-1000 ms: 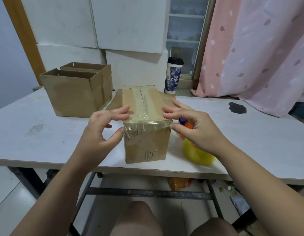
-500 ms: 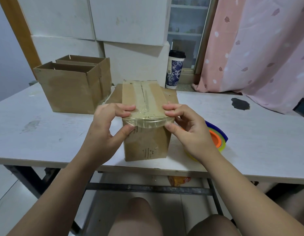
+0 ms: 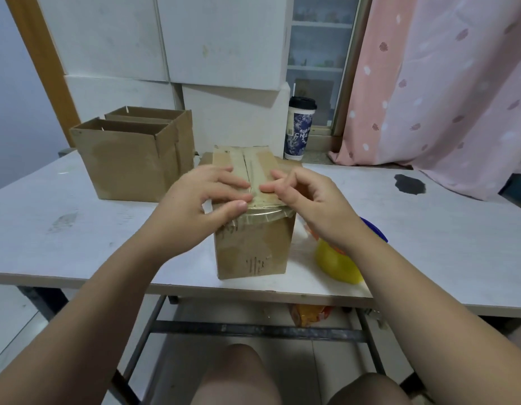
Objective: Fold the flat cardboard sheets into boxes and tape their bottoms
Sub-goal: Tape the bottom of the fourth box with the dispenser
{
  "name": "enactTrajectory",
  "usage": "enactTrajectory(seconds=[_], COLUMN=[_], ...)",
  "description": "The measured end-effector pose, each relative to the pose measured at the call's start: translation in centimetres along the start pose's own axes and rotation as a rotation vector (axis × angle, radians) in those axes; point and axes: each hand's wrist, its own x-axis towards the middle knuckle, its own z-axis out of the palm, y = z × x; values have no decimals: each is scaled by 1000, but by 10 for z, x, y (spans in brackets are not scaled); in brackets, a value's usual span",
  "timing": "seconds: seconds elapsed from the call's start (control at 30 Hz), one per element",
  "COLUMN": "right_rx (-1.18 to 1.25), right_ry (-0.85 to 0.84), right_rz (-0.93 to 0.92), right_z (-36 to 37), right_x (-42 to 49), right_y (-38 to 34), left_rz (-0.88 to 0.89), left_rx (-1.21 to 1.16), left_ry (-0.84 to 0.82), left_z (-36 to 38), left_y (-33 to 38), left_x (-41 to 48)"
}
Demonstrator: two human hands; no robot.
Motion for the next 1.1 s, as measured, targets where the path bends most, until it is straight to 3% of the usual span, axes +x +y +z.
enactTrajectory(seconds=[0.13,0.43,0.6,0.73,1.0,1.1], right_rx=[-80,-373,-288,-251,-176,-168], right_ry=[-72,81,106,245,350,436], right_rz=[-46,-291,-249,-264,-267,-268], right_z=[-7,2,8,22,33,41], right_x=[0,-8,-15,-15,-17,-15], right_y=[7,13,12,14,16,16], left_rz=[-8,169,151,110,102,110], left_rx=[-156,66,18,9,-71,-44], left_ry=[-74,64,148,308,208,292], left_z=[0,13,25,38,32,37], left_y=[-6,-9,-2,3,-2,-1], left_x=[-1,-9,-13,-14,-13,-14])
